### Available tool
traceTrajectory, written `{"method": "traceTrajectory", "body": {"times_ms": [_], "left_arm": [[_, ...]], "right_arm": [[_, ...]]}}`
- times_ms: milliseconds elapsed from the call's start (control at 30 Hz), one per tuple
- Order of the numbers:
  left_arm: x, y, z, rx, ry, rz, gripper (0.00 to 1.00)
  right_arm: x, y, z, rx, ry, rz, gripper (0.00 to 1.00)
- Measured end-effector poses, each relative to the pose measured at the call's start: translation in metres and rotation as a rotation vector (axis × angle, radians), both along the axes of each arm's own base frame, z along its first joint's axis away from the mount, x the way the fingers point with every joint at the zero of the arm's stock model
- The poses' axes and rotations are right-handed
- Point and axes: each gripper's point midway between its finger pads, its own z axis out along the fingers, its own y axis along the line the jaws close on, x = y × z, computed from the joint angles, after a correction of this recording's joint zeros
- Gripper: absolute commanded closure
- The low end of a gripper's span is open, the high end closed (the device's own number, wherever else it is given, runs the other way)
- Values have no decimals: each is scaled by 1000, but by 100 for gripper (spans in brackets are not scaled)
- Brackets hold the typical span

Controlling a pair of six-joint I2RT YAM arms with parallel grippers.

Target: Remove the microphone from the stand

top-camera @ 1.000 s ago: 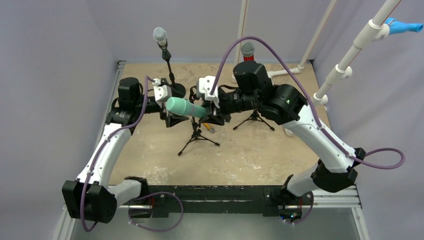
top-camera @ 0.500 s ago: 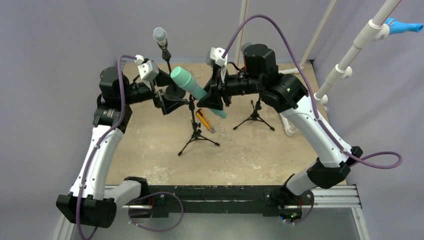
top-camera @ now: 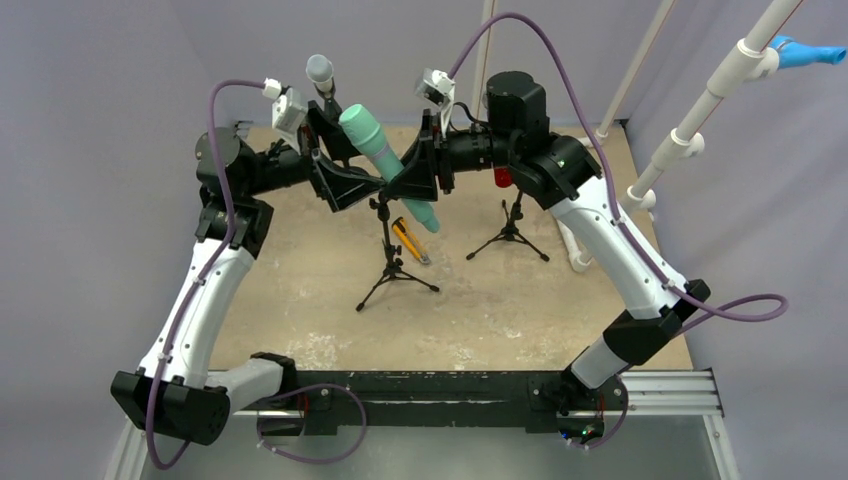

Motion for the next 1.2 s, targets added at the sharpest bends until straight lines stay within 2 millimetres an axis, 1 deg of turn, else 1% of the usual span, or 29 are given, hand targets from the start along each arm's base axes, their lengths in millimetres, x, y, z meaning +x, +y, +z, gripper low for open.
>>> {"method": "traceTrajectory", "body": {"times_ms": [300,533,600,733,933,1100,1200], "left_arm": [[-6,-5,13,-46,-13,-61,15],[-14,-7,26,-76,-49,-95,16],[-16,-7,28,-79,-60,-100,15],[-17,-10,24,-80,-56,-108,14],[-15,-23,16,-90,-21,-128,14],[-10,-32,15,-117,11,-139,22],[-8,-34,16,-140,24,-139,28]], "right_arm": [[-5,-1,6,36,16,40,100],[-1,-6,-5,17,47,43,100],[1,-8,-5,18,48,42,100],[2,-10,-5,22,49,48,100],[-1,-8,-6,29,56,73,100],[-2,-6,-9,31,69,91,100],[0,-5,-12,33,70,93,100]]}}
